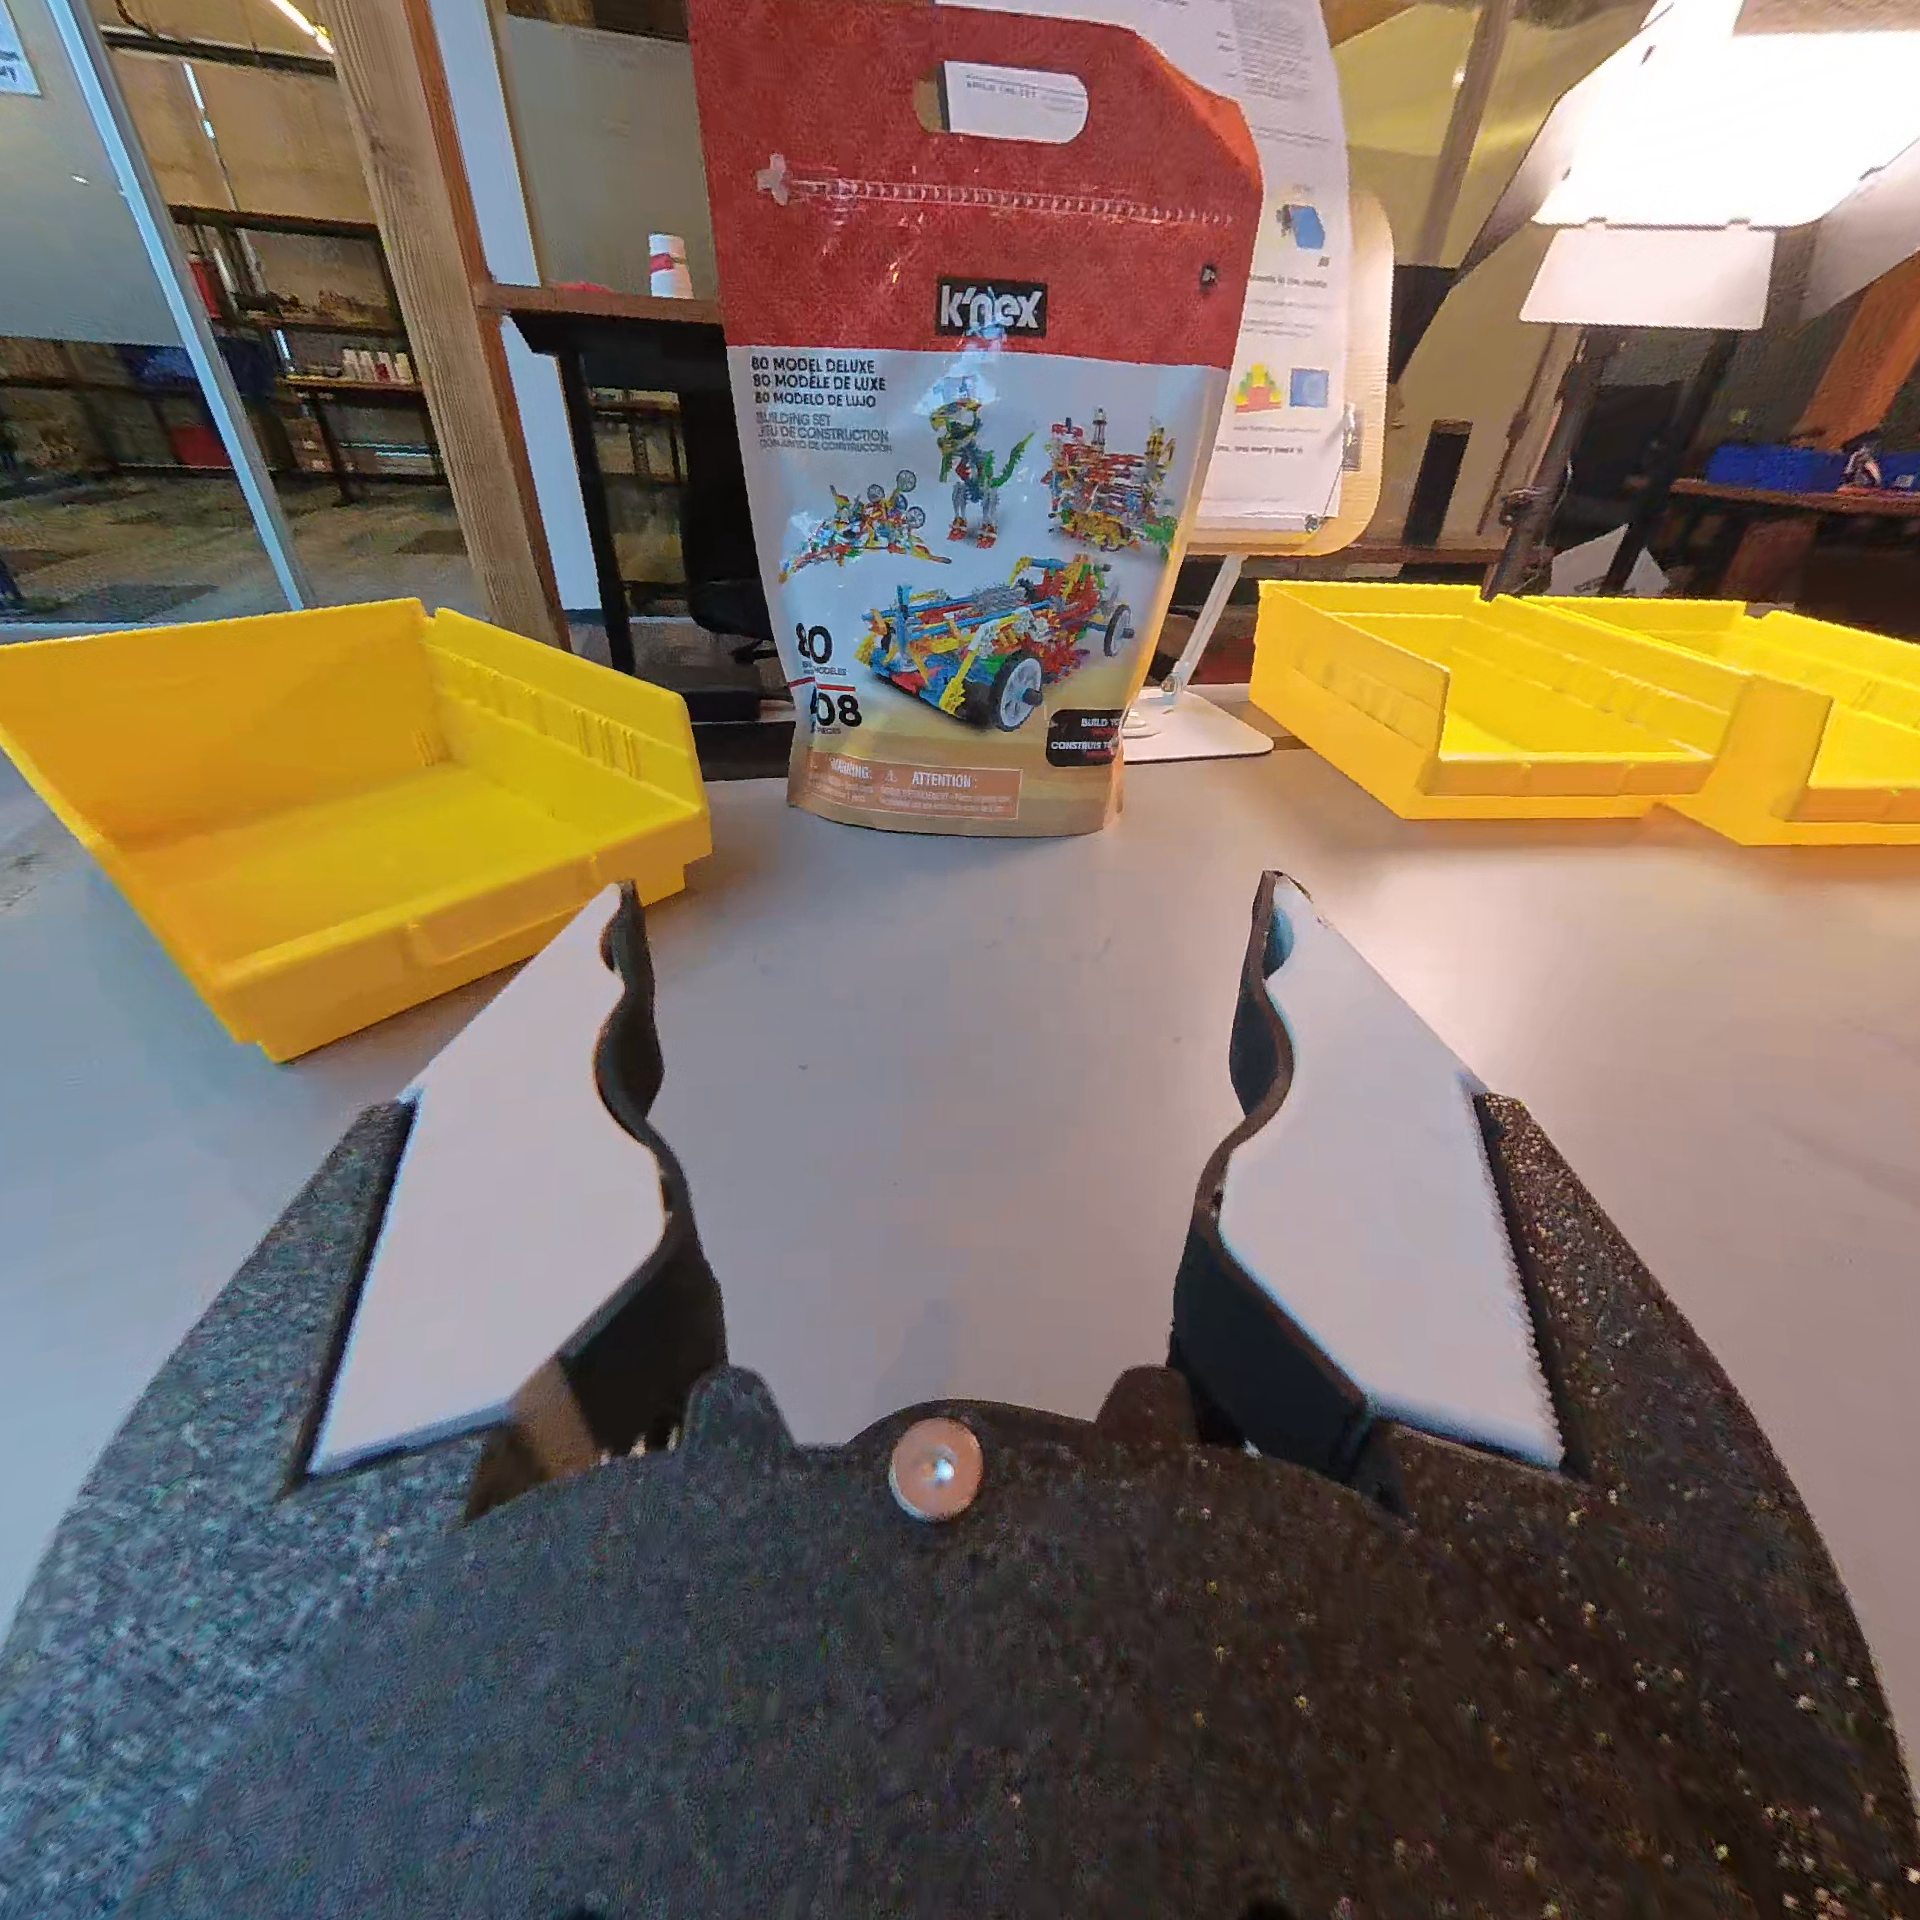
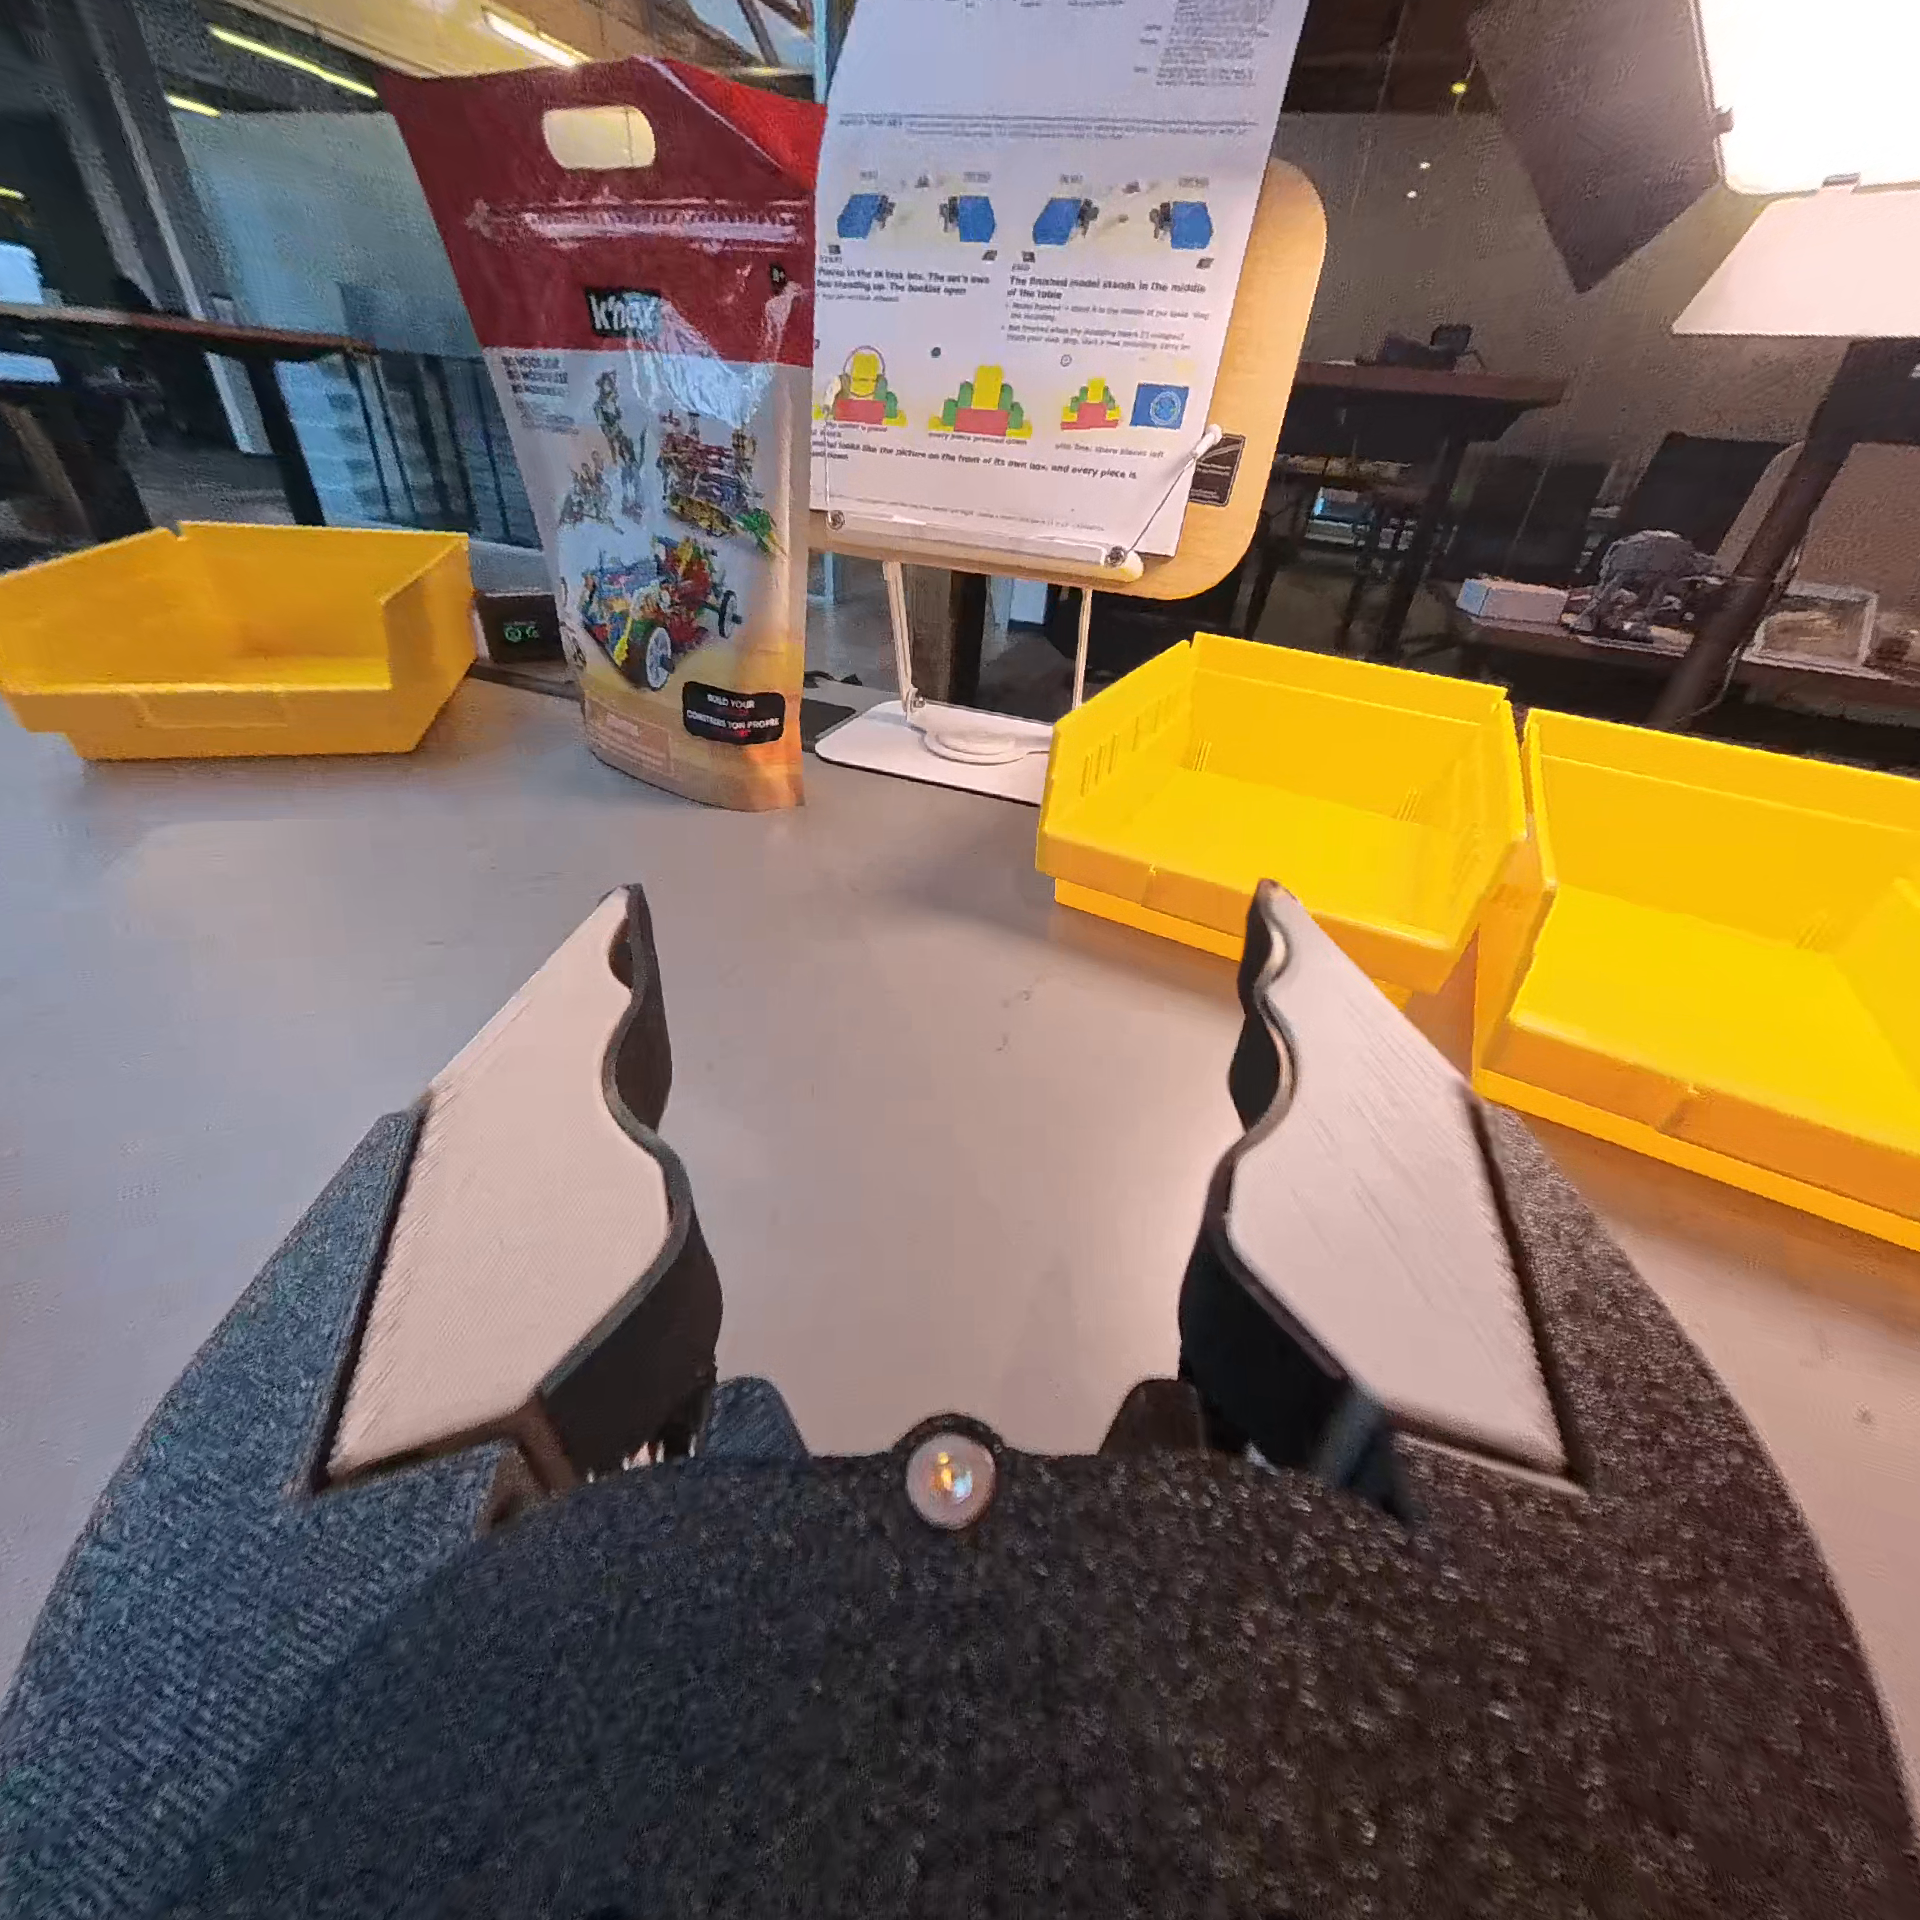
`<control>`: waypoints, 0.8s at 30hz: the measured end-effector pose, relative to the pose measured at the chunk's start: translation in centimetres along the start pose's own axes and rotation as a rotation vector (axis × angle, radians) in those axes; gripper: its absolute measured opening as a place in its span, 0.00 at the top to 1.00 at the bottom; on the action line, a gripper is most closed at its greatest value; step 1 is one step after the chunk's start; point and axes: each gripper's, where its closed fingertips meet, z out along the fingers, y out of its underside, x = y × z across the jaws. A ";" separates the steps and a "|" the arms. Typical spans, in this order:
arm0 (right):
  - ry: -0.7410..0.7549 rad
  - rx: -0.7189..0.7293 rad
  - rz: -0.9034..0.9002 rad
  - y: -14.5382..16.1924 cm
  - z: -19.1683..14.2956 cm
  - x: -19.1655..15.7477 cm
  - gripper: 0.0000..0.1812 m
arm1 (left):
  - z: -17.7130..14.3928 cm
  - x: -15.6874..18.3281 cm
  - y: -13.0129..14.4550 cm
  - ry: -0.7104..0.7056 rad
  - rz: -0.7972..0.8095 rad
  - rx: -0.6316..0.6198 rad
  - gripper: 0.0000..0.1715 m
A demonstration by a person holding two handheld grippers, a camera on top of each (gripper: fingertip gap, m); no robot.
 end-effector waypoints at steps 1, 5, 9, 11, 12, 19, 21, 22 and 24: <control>-0.010 -0.005 -0.006 -0.1 0.0 -0.2 0.39 | 0.2 0.2 -0.1 0.006 0.005 -0.001 0.35; -0.015 0.000 -0.025 -0.6 0.1 -0.1 0.39 | 1.2 0.5 -1.2 0.005 0.031 0.032 0.35; -0.031 0.007 -0.015 -0.9 0.9 -0.4 0.40 | 2.4 1.1 -1.7 0.002 0.034 0.047 0.35; -0.048 0.005 -0.016 -0.9 1.3 -1.0 0.40 | 2.8 1.2 -1.6 -0.008 0.060 0.037 0.35; -0.056 0.006 -0.018 -1.0 1.5 -1.3 0.40 | 2.9 1.2 -1.6 -0.006 0.066 0.033 0.35; -0.110 -0.006 -0.023 -0.5 2.7 -3.1 0.40 | 2.8 0.3 -0.9 -0.014 0.056 0.017 0.35; -0.127 -0.005 -0.027 -0.6 2.8 -3.7 0.40 | 2.7 -0.1 -0.7 -0.024 0.059 0.009 0.35; -0.125 -0.008 -0.039 -0.5 2.9 -3.8 0.40 | 2.7 -0.2 -0.5 -0.030 0.061 0.004 0.35; -0.122 -0.013 -0.051 -0.5 3.1 -4.0 0.41 | 2.6 -0.5 -0.3 -0.035 0.062 0.001 0.35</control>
